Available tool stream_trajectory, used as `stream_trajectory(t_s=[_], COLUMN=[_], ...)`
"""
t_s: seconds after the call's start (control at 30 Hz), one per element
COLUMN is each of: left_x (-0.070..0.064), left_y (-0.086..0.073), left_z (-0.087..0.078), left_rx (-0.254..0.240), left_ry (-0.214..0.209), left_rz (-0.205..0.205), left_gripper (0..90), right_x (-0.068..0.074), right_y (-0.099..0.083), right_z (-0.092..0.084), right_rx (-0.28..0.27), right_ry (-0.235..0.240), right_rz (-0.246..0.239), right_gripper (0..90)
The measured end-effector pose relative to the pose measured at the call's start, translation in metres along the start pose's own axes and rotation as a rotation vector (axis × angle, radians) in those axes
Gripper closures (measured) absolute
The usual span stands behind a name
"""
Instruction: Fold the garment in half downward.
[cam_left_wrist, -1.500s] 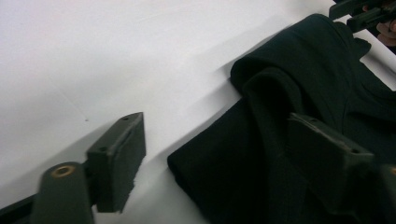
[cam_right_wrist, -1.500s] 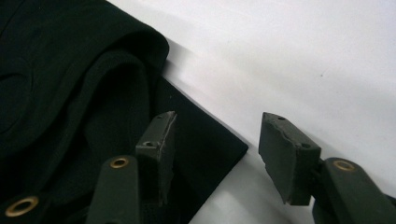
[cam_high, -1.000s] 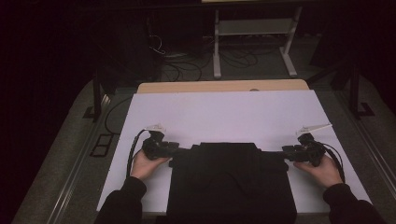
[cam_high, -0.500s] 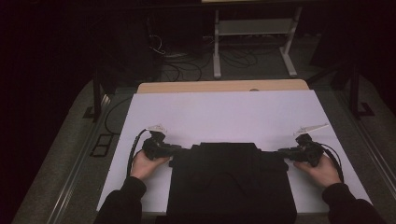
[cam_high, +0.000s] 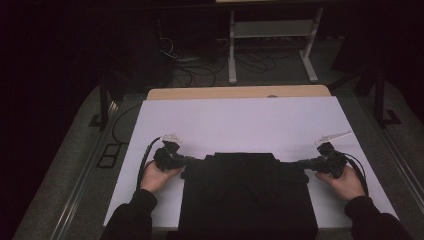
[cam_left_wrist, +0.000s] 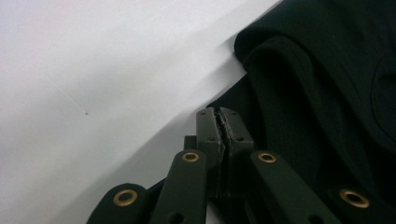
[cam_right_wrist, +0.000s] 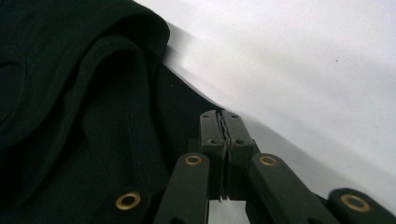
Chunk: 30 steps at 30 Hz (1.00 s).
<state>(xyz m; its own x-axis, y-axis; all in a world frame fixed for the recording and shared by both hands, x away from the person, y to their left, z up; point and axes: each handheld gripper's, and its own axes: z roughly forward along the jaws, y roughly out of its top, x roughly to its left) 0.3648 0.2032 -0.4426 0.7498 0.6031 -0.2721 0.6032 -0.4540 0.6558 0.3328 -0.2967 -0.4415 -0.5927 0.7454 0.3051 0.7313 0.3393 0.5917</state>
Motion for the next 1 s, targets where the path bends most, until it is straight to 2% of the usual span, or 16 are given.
stream_trajectory(t_s=[0.13,0.2,0.37,0.5,0.6,0.7,0.83,0.9,1.0], left_x=[0.0,0.0,0.0,0.001,0.003,0.002,-0.003,-0.003,-0.004], left_y=[0.001,0.002,0.003,0.003,0.003,0.004,0.008,0.01,0.011], left_z=[-0.001,-0.002,-0.004,-0.006,-0.01,-0.012,-0.014,-0.015,-0.018], left_rx=[0.006,0.009,0.018,-0.01,-0.021,-0.019,-0.008,0.004,-0.014], left_ry=[0.007,0.024,0.054,0.074,0.081,0.107,0.144,0.156,0.158], left_rz=[-0.009,-0.011,0.002,-0.02,-0.028,-0.016,0.028,0.029,0.022], left_gripper=[86.6,86.6,86.8,86.8,86.8,86.9,86.9,86.9,86.9], right_x=[0.0,0.001,0.004,0.003,0.004,0.004,0.003,0.002,0.002], right_y=[0.001,0.002,0.005,0.007,0.008,0.009,0.012,0.013,0.016], right_z=[-0.001,-0.002,-0.001,-0.001,-0.001,0.0,0.002,0.002,0.002], right_rx=[-0.001,-0.014,-0.018,-0.031,-0.033,-0.03,-0.021,-0.02,-0.028], right_ry=[-0.01,-0.015,-0.034,-0.046,-0.052,-0.062,-0.071,-0.075,-0.072], right_rz=[-0.002,0.01,-0.003,0.014,0.008,0.005,-0.008,-0.01,-0.016], right_gripper=[87.1,87.1,87.1,87.1,87.1,87.1,87.2,87.2,87.2])
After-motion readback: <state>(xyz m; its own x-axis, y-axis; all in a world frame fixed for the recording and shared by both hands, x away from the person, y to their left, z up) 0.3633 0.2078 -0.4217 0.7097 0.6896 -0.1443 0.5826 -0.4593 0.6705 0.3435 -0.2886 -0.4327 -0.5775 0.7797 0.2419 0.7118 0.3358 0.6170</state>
